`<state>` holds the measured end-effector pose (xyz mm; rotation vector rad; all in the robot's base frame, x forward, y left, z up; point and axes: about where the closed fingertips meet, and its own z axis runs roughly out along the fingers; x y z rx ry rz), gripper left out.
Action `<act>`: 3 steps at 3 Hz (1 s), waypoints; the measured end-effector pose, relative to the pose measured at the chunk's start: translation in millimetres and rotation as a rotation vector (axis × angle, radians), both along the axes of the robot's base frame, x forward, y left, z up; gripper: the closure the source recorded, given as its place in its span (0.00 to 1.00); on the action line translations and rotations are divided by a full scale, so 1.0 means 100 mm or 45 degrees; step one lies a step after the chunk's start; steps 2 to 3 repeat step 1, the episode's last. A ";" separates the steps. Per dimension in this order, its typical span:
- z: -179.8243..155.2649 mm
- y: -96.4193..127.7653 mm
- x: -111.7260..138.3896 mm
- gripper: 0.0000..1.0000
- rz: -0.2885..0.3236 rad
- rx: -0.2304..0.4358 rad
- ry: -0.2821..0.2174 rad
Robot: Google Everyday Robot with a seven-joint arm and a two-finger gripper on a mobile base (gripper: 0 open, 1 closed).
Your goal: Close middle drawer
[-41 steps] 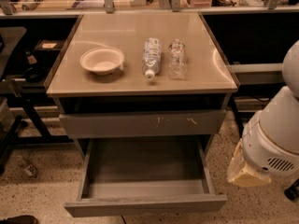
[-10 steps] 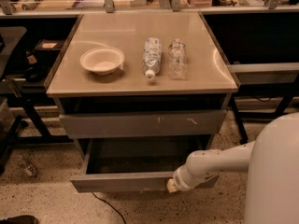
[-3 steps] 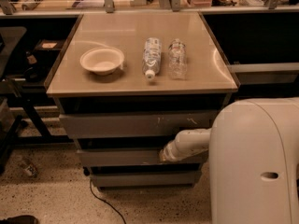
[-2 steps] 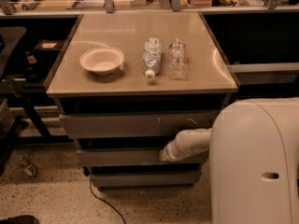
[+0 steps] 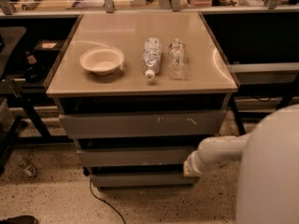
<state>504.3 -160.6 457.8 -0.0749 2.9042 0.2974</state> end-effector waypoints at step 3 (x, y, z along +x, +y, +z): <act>0.38 -0.50 -0.61 1.00 -0.168 -0.066 0.036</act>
Offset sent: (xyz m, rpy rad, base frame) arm 0.0000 0.0000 0.0000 0.0000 0.0000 0.0000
